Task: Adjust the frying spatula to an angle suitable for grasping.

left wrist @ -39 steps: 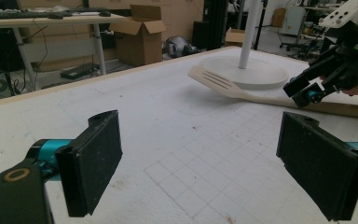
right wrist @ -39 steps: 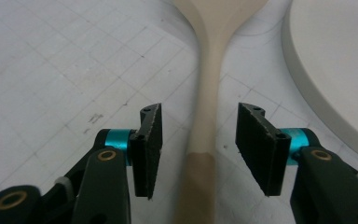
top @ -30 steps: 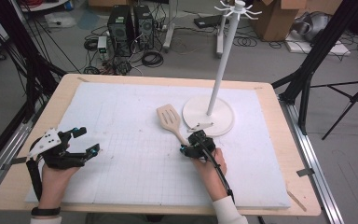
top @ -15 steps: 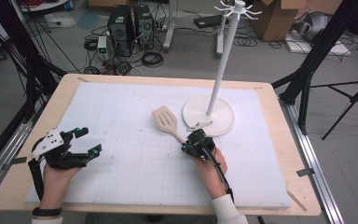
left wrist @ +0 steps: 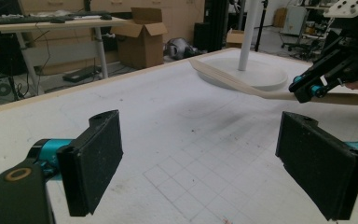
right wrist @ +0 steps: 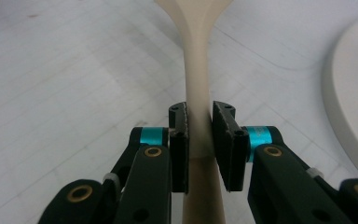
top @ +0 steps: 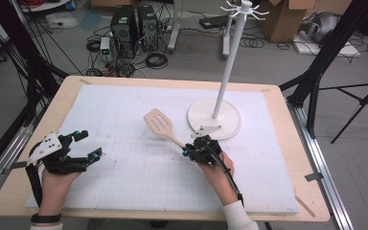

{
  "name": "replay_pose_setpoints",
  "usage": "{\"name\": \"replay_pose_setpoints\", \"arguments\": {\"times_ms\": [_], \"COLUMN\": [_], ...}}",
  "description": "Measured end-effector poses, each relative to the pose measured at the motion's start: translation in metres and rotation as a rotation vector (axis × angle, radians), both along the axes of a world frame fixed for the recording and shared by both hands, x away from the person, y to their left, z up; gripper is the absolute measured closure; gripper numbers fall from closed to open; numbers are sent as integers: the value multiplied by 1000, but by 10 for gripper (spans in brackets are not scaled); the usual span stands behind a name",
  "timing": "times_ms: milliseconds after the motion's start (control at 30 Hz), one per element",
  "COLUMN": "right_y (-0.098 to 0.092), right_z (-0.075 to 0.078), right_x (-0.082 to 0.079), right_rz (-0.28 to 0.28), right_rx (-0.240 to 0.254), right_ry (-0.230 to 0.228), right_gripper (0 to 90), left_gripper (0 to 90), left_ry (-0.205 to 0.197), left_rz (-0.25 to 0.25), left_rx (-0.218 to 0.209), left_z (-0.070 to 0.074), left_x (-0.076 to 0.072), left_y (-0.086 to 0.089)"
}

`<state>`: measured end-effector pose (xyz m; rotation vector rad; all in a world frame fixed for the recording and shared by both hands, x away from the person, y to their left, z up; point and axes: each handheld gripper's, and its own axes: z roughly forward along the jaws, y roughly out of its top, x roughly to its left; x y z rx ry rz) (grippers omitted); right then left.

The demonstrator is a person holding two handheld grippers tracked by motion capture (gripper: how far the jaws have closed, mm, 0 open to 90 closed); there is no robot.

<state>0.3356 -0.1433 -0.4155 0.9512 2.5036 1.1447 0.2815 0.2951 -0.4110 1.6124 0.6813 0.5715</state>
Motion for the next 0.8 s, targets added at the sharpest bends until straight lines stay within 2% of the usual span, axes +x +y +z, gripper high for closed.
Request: {"name": "replay_pose_setpoints", "arguments": {"times_ms": [67,133,233,367,433,533,600,733,800], "right_y": [1,2,4,8,10,15,18,24,26], "right_z": [4,6,7,4,2,-2,-5,-12,-14], "right_x": [-4,-7,-10,-13,-13,-13,-14,-14,-14], "right_rz": [68,135,241,401,456,569,621,673,680], "right_rx": [-13,-15,-29,-31,-35,-52,-59,-82,-89], "right_ry": [-37,-54,-77,-82,-72,-65,-59,-50,-40], "right_gripper": [770,771,770,770,770,770,770,770,770], "left_gripper": [149,149,149,149,149,149,150,150,150], "left_ry": [-6,-13,-12,-45,-54,-54,-50,-42,-41], "left_rz": [-3,-6,-43,-82,-99,-122,-130,-140,-143], "left_rx": [-2,-4,-61,-64,-56,-43,-31,-17,-5], "left_z": [2,3,8,17,20,21,20,18,17], "left_x": [-1,-2,-4,-8,-10,-10,-10,-8,-8], "left_y": [2,4,8,9,8,7,5,2,0]}}
